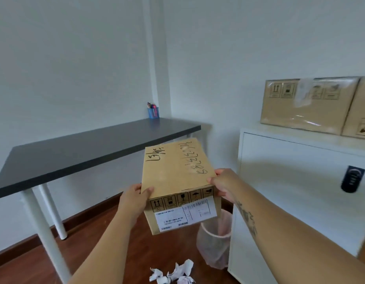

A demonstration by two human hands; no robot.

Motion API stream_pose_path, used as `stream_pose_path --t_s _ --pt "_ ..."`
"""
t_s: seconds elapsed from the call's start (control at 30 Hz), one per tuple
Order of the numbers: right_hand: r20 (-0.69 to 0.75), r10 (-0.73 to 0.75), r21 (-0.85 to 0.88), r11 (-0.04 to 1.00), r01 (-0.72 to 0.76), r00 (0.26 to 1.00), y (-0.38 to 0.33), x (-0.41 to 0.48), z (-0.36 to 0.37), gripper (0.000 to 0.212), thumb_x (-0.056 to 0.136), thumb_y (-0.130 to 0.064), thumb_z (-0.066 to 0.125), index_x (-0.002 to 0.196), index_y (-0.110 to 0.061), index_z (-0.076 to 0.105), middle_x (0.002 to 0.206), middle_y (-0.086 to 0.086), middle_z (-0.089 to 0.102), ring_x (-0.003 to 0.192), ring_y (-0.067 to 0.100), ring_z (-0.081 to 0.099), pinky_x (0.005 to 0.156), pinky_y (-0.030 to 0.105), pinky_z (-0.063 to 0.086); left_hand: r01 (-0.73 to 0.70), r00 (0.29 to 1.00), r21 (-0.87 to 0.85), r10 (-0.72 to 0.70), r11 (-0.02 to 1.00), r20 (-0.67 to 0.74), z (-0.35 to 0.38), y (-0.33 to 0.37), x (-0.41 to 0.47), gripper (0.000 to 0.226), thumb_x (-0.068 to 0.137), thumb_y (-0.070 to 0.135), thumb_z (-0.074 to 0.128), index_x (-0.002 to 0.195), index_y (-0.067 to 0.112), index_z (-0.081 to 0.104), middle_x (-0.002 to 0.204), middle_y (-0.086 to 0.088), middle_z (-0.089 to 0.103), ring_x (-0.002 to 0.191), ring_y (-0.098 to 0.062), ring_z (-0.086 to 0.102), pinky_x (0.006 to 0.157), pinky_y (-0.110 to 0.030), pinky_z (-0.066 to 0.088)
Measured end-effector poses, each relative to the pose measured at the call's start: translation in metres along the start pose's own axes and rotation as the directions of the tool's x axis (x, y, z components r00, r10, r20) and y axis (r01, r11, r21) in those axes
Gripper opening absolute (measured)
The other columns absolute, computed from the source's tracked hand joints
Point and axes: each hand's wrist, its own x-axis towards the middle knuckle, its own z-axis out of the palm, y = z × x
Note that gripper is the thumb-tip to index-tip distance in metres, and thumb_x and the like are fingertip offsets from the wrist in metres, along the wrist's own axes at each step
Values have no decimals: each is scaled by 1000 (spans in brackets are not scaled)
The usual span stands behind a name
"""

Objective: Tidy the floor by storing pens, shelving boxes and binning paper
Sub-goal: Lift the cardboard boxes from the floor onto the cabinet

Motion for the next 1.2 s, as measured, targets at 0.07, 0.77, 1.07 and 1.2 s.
stream_pose_path --t_s 0.07,0.77,1.07,1.2 --pt "-39 -47 2 999 48 998 -24 -30 -22 50 89 -6 65 137 -10 51 128 11 62 114 27 57 99 42 48 -61 998 -26 61 998 5 -9 33 -21 34 92 33 65 117 11 58 105 -5 69 97 -24 65 92 -45 52" --pt "-495 -352 -20 919 394 795 -170 -234 -304 60 91 -13 65 145 -10 39 143 14 47 127 31 49 98 44 49 -525 792 -356 597 773 127 55 344 -167 28 89 30 71 108 13 60 100 -4 67 97 -27 66 85 -39 56" --pt "-737 -243 -40 947 318 631 -104 -354 -437 48 93 -11 62 138 -1 46 121 14 64 91 24 66 56 35 57 -550 578 -482 727 682 370 186 412 -277 24 86 34 73 95 15 64 101 -9 70 96 -29 68 87 -49 57" --pt "-817 -174 -34 966 256 550 -70 -396 -476 47 94 -9 61 138 -5 46 125 15 60 98 27 64 62 40 57 -520 500 -536 746 665 440 238 417 -328 22 87 34 71 94 15 60 97 -3 68 96 -27 65 87 -45 57"
